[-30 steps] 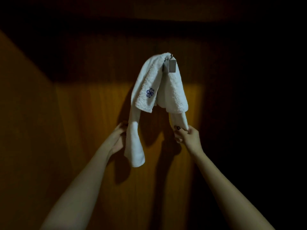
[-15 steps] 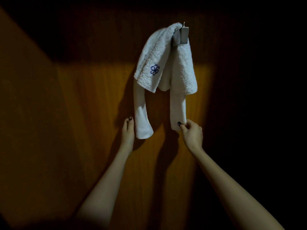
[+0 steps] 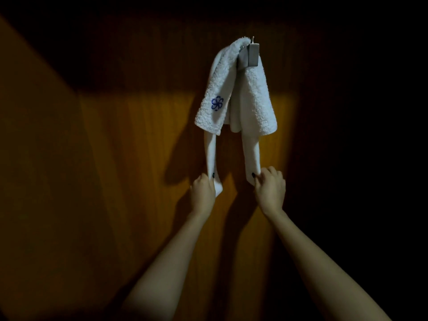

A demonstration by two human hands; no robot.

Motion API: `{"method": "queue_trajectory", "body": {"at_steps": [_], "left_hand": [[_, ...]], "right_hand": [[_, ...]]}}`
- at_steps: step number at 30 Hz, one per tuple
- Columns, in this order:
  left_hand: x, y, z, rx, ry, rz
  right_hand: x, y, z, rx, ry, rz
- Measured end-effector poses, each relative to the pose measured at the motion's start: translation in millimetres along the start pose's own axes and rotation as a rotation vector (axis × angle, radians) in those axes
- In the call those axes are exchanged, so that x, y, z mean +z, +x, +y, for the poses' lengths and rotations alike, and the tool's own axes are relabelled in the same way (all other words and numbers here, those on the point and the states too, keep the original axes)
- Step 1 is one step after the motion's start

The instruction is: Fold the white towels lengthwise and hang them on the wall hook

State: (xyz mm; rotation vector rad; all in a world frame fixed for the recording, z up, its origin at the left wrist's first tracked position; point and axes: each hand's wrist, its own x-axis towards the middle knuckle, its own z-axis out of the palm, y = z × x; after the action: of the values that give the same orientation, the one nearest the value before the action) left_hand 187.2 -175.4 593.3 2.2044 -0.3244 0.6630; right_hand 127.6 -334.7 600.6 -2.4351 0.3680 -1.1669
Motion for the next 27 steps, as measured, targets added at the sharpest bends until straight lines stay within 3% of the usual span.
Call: {"method": "queue_trajectory", "body": {"at_steps": [4,9,14,20,27], "left_hand": [[7,-6,2,0.004,-0.028,-0.061],[-1,-20,-2,-0.021,-0.079,-0.165],[-15,-64,-19,-0.018,-0.093,-0.334],[-22,-155,-28,0.022,-0.167,-0.51],[3,-330,-21,0.256,0.036,-0.994]], "right_hand": [[12,-16,-13,-0.041,0.016,-0.027],[7,-25,-13,0.08,0.083,-0.081],[-13,-74,-11,0.189,0.132,-0.236],[-56,-196,6,0.296,0.106,-0.382],[-152,-404,79,0.688,0.086,-0.556]]}}
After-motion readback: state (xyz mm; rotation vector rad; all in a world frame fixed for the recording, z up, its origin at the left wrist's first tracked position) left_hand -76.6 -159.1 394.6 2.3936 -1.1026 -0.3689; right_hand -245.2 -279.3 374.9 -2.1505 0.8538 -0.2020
